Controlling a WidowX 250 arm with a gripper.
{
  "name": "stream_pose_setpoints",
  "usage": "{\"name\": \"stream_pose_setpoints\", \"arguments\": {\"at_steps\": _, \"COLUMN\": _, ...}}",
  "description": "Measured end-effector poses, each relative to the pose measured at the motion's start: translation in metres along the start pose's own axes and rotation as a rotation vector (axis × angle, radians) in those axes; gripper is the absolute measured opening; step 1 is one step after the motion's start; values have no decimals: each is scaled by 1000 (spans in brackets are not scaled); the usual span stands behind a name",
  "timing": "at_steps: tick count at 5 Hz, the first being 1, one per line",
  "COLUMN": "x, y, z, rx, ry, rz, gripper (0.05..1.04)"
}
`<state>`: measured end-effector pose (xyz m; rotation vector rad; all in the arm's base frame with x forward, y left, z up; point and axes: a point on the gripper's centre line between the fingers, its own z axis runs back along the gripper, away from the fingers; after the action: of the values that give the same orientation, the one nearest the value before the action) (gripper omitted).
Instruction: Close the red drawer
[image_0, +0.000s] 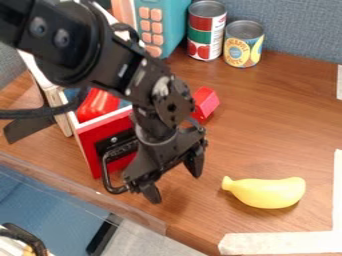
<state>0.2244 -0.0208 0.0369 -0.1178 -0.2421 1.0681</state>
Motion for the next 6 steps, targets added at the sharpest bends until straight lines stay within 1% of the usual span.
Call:
{"name": "stream_pose_setpoints", "arguments": {"at_steps": 1, "x": 18, "y": -5, "z": 4, "rx": -19, "ry": -15, "rz": 24, "gripper": 1000}}
{"name": "stream_pose_setpoints", "arguments": {"at_steps": 2, "x": 30, "y": 0, "z": -1, "rx": 4, "ry": -14, "rz": 37, "gripper": 1000}}
{"name": "stream_pose_setpoints", "arguments": {"at_steps": 3, "x": 36, "y": 3, "z": -7, "rx": 26, "ry": -11, "rz": 37, "gripper": 1000}}
{"name": "stream_pose_setpoints", "arguments": {"at_steps": 4, "x": 46, "y": 3, "z": -8, "rx": 35, "ry": -26, "rz": 39, "gripper": 1000}}
{"name": "stream_pose_setpoints", "arguments": {"at_steps": 6, "x": 75, "y": 1, "z": -3, "rx": 31, "ry": -53, "rz": 69, "gripper": 999}}
